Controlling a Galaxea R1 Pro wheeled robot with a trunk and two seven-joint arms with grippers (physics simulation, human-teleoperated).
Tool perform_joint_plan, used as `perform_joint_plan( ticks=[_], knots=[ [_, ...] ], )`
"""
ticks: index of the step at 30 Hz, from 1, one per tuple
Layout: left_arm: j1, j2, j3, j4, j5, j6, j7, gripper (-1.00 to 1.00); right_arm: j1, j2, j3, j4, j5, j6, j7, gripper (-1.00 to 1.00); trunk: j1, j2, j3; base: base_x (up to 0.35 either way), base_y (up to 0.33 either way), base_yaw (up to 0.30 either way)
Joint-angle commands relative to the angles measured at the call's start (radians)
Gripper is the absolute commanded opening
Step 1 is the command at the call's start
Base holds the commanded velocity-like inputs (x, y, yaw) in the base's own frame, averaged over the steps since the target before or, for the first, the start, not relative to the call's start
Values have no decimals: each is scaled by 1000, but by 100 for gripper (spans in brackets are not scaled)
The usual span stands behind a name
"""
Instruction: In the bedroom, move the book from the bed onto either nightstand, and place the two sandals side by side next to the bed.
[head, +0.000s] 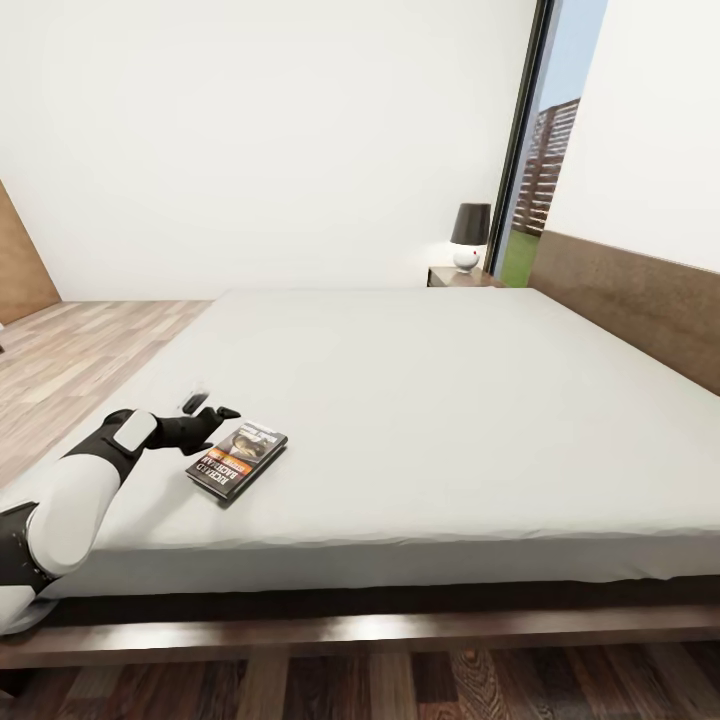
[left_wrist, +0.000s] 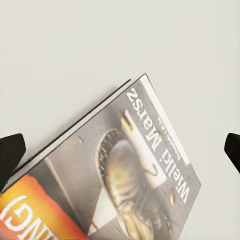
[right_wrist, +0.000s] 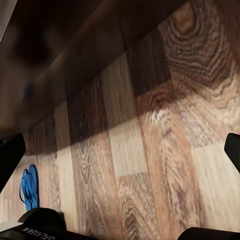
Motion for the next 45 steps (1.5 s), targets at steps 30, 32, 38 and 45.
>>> perform_joint_plan(
  ticks=[30,32,38,45],
  knots=[
    [8,0,6,-1,-5,4,-2,100,-1,1,8,3,-5,-9,3,100,0,0,-1,0,0,0],
    [8,0,6,0,-5,4,-2,100,-1,1,8,3,-5,-9,3,100,0,0,-1,0,0,0],
    [8,1,6,0,-5,4,-2,100,-1,1,7,3,-5,-9,3,100,0,0,-1,0,0,0],
    [9,0,6,0,-5,4,-2,100,-1,1,8,3,-6,-9,3,100,0,0,-1,0,0,0]
  ],
)
